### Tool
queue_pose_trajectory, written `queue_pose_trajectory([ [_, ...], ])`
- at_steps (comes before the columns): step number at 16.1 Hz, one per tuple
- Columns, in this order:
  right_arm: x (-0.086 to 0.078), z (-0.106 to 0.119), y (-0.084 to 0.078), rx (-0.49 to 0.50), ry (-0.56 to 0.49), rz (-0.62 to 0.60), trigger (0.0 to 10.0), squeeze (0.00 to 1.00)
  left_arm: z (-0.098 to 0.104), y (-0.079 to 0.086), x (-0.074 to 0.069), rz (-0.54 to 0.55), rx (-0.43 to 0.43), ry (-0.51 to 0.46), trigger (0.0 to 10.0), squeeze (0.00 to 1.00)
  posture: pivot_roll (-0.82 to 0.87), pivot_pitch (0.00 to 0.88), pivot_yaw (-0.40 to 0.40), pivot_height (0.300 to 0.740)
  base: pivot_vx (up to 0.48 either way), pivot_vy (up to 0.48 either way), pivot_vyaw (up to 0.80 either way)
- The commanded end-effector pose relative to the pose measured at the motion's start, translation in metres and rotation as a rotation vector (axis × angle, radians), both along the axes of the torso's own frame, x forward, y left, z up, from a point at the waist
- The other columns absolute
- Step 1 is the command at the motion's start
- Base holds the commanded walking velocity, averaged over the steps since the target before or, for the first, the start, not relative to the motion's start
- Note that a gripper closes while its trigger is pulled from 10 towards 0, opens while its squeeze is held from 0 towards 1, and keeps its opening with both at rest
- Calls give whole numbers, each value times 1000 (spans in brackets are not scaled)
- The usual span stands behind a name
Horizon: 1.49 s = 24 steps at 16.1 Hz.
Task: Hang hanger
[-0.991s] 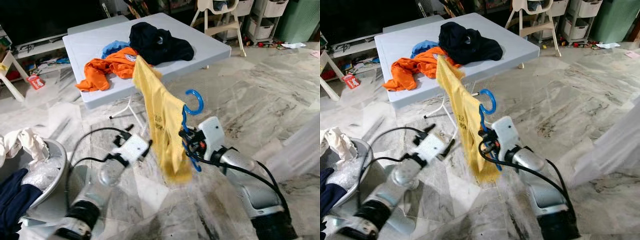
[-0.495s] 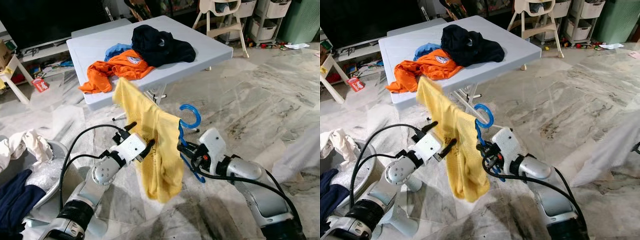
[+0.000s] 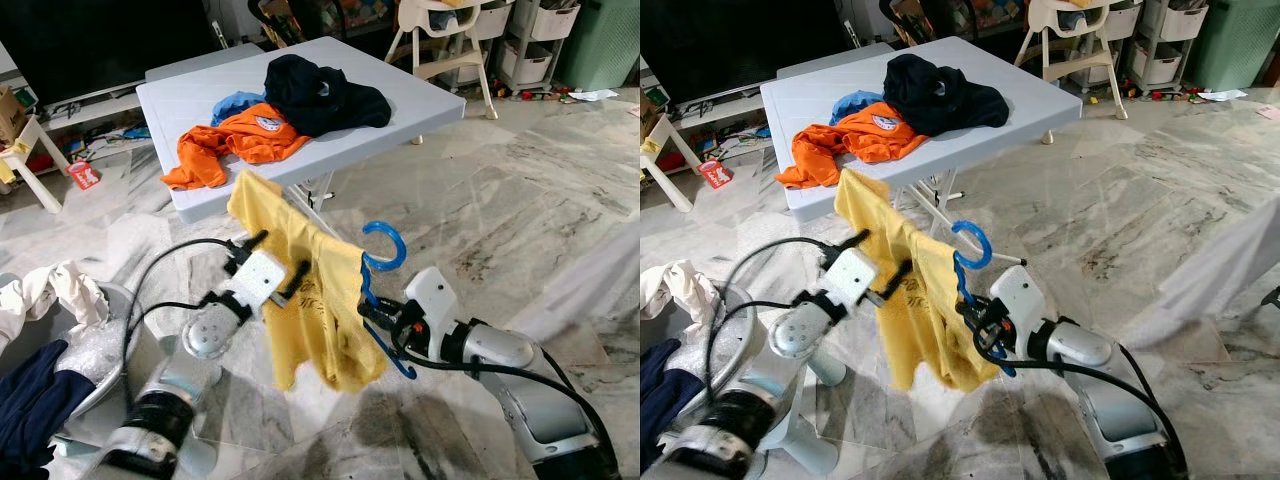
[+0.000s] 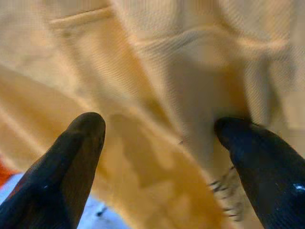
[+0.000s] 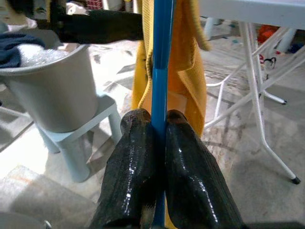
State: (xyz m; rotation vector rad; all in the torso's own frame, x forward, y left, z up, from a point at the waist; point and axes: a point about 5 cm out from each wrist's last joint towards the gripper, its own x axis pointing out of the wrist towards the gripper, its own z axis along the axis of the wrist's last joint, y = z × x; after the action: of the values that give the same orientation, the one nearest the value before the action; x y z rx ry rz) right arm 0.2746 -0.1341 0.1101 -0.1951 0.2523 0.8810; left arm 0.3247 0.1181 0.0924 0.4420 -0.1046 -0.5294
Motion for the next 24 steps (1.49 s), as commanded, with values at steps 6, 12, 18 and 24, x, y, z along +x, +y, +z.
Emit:
queue_pose_trajectory([
  [6, -5, 14, 11, 30, -59, 83, 0, 0, 6, -8, 2, -61, -85, 22, 0, 0, -174, 0, 130, 740, 0, 0, 0],
  [12, -9, 9, 11, 15, -37, 99, 0, 0, 5, -5, 3, -70, -97, 33, 0, 0, -169, 2, 125, 740, 0, 0, 0],
  [18, -9, 7, 11, -3, -38, 102, 0, 0, 5, -4, 3, -65, -93, 34, 0, 0, -167, 3, 125, 740, 0, 0, 0],
  [24, -9, 5, 11, -7, -35, 101, 0, 0, 6, -2, 4, -60, -87, 32, 0, 0, -166, 3, 128, 740, 0, 0, 0],
])
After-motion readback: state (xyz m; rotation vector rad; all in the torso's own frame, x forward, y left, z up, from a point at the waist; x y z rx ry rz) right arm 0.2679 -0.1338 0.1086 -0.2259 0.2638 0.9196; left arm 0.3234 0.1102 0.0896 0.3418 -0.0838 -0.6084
